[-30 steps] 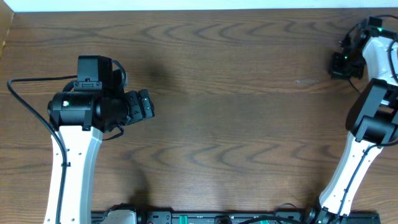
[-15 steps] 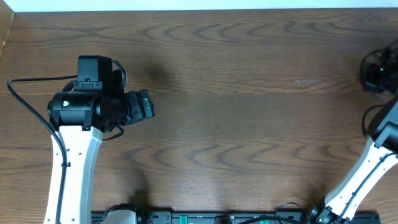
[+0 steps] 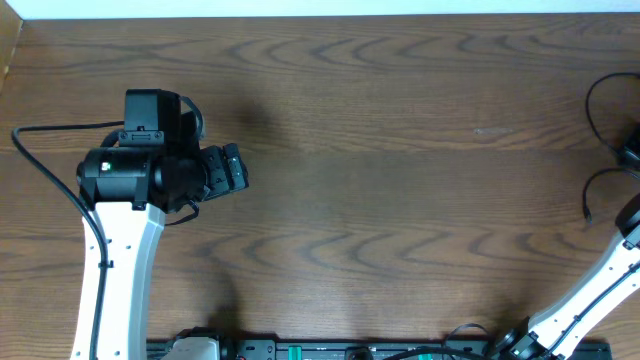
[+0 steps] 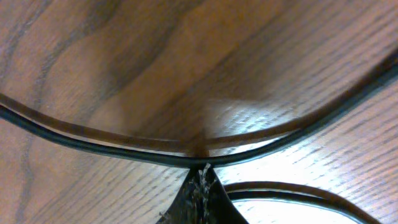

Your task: Untangle cables

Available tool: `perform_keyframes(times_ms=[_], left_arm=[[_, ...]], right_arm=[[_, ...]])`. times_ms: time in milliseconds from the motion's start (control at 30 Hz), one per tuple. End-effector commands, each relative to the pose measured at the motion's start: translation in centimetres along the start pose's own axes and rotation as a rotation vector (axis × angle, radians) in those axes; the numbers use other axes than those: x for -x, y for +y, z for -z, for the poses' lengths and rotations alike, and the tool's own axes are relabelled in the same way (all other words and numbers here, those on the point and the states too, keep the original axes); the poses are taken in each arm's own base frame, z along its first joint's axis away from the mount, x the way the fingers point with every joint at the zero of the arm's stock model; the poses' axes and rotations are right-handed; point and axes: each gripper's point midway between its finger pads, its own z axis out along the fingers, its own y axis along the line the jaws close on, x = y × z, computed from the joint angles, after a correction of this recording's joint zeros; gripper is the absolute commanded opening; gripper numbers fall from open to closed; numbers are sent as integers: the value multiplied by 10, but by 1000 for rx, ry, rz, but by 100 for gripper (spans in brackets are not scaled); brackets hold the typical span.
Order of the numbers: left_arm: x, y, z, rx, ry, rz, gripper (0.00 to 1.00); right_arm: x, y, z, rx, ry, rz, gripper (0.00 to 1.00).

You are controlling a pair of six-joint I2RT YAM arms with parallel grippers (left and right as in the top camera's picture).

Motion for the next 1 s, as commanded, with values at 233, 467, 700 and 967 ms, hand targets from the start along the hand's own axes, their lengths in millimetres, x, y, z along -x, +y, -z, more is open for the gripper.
perform_keyframes(times_ms=[233,467,700,967], left_arm=[[-1,0,-1,1,7,-14,92],[-1,0,-1,1,7,-14,92],[1,-1,-1,-1,1,-11,93],[4,0,9,7,-49,-23,92]], right_arm=[[-15,30,-24,115,63,5,1],[-22,89,-23,239,61,216,99],[-41,163,-26,250,69,386,99],[-53,229,20,283,0,526,97]])
